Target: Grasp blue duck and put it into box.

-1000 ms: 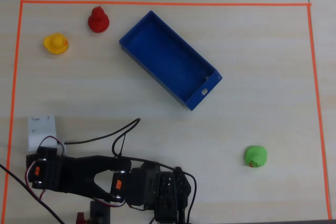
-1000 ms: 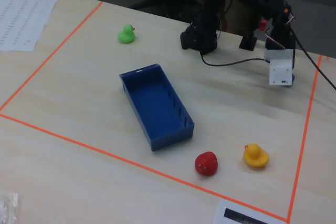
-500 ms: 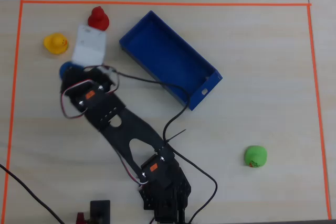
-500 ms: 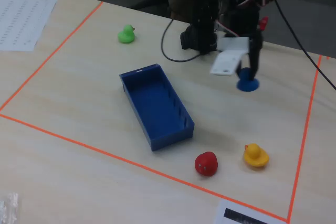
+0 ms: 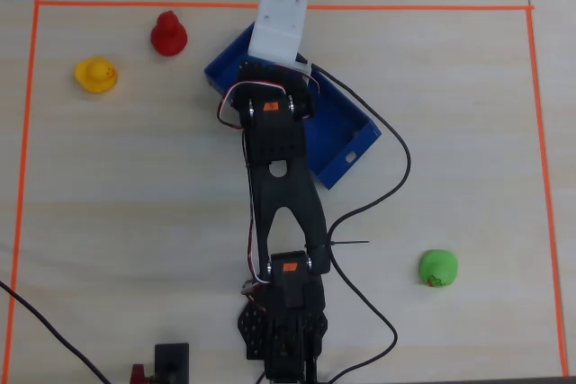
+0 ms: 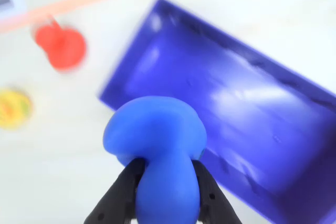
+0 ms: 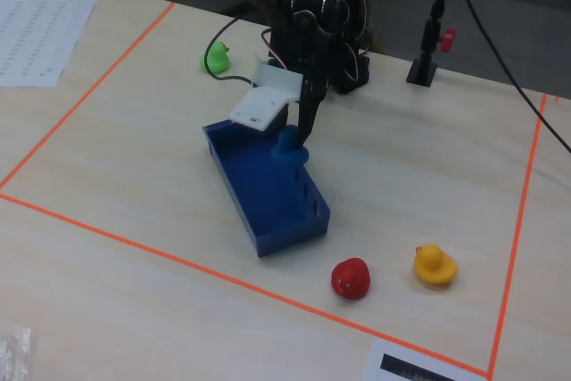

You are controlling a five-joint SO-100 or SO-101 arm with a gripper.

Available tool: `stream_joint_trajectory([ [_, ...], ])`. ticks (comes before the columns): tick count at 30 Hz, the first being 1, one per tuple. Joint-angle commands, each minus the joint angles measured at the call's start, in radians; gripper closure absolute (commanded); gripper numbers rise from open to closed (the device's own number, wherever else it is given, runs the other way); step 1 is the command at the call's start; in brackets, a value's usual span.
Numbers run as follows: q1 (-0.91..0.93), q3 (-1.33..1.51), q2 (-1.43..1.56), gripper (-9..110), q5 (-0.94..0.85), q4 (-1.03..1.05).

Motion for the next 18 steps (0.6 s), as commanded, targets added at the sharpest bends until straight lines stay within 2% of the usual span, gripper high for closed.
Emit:
stream_joint_trajectory([
  [1,-0.018,0.055,0.011,101,-0.089,0.038],
  [7,-0.025,0.167,0.000,85,-0.103,-0.087],
  [13,-0.005,0.146,-0.044,89,-0.067,-0.170],
  [18,0.012,0.126,-0.064,87,-0.060,-0.190],
])
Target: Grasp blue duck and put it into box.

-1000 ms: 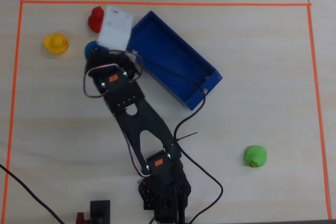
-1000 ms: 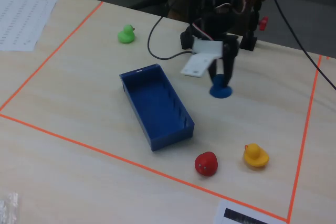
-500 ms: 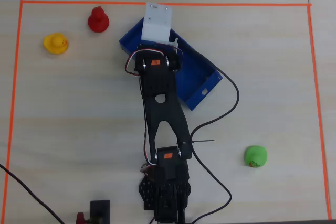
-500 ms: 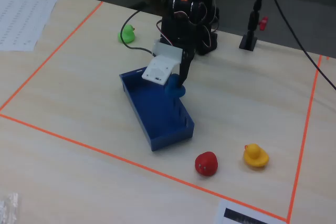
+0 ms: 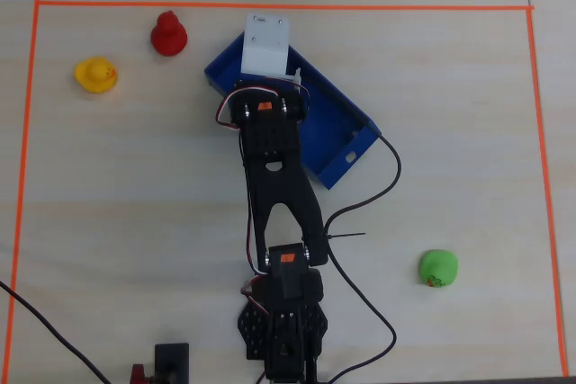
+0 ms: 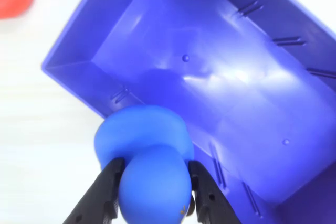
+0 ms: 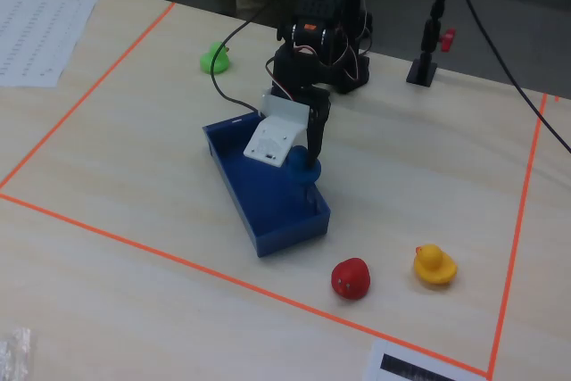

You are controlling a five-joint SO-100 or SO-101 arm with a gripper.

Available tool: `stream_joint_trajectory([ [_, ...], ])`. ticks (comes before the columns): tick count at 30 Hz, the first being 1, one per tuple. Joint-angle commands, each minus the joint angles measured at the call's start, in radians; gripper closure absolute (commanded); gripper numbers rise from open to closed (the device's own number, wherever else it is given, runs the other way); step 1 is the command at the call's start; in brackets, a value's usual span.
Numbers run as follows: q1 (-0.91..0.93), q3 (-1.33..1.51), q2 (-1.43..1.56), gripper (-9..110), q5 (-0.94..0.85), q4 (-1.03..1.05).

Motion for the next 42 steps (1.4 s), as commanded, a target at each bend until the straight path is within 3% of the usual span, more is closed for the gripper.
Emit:
stream_joint_trajectory([
  [1,0.026,-0.043,-0.005,87,0.011,-0.048],
  [15,0.087,-0.087,-0.060,67,0.117,-0.193],
  [19,-0.034,-0.046,0.140,101,0.249,-0.101],
  [24,-0.353,0.298,0.572,101,0.380,-0.074],
  [27,-0.448,0.497,0.716,101,0.440,-0.052],
  [34,-0.275,1.089,1.075,101,0.408,-0.178],
  [42,-0.117,1.353,1.470,101,0.316,-0.012],
])
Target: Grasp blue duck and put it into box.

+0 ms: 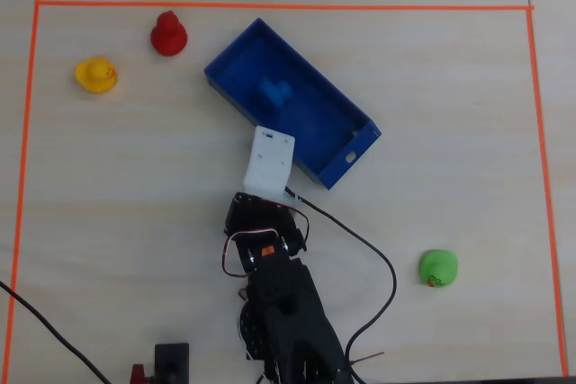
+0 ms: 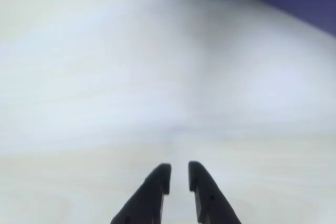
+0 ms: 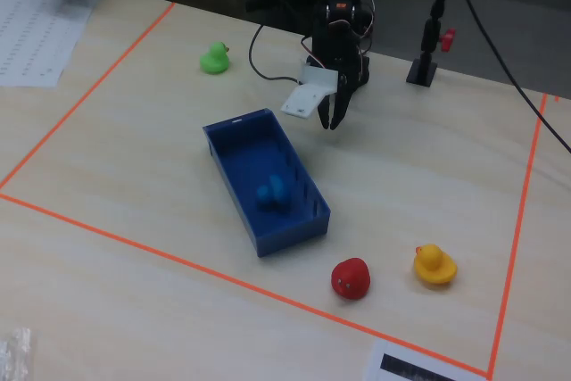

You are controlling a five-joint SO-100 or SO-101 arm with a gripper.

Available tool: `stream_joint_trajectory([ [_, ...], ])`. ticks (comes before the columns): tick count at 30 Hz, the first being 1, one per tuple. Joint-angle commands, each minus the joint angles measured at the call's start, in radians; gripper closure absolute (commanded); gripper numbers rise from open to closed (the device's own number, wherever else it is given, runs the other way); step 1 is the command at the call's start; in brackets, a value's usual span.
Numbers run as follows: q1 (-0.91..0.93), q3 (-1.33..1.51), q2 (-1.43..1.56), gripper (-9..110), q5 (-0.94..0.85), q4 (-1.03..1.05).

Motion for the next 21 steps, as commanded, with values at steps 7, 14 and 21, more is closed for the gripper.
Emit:
stream_joint_trajectory([
  [7,0.138,0.149,0.362,101,-0.253,0.308],
  [14,0.244,0.149,0.364,98,-0.253,0.311],
  [21,0.244,0.149,0.364,98,-0.291,0.316],
])
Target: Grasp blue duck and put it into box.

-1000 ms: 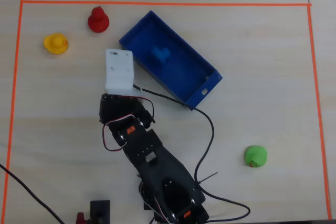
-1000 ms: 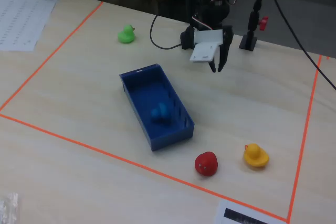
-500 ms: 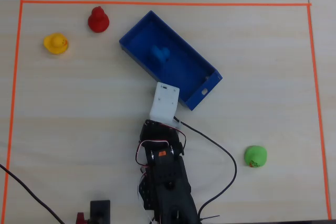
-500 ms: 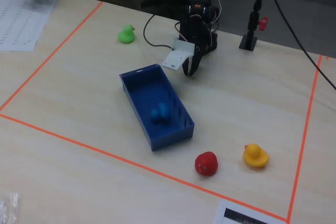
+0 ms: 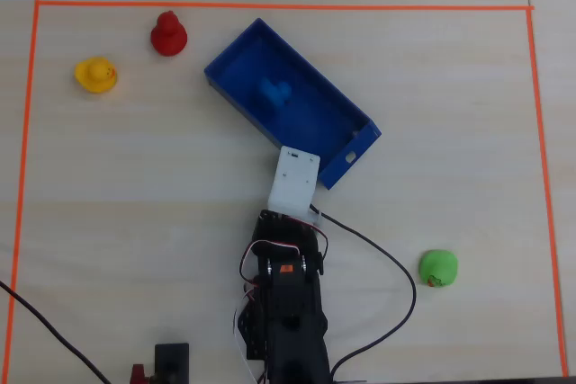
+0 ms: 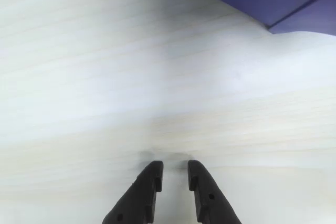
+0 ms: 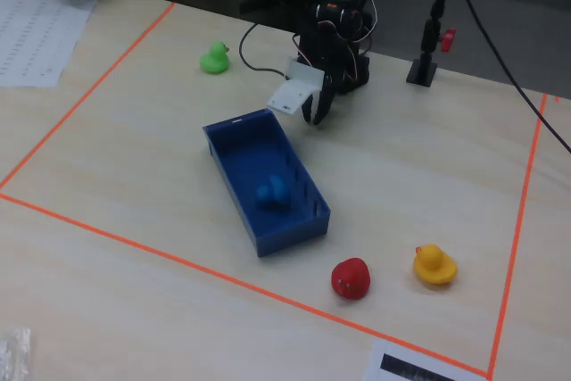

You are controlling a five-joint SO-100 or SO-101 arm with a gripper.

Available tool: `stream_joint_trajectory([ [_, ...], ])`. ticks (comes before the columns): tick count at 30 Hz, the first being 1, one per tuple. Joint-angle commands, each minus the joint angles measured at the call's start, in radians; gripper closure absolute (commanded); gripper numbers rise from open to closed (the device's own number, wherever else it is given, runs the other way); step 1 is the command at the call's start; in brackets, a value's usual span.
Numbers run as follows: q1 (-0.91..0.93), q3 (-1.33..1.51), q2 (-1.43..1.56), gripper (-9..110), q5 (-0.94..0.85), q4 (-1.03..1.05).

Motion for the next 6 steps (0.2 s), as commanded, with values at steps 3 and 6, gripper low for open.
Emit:
stream_joint_trajectory([
  [3,0.008,-0.005,-0.003,98,-0.038,0.029],
  [6,0.008,-0.003,-0.003,98,-0.038,0.029],
])
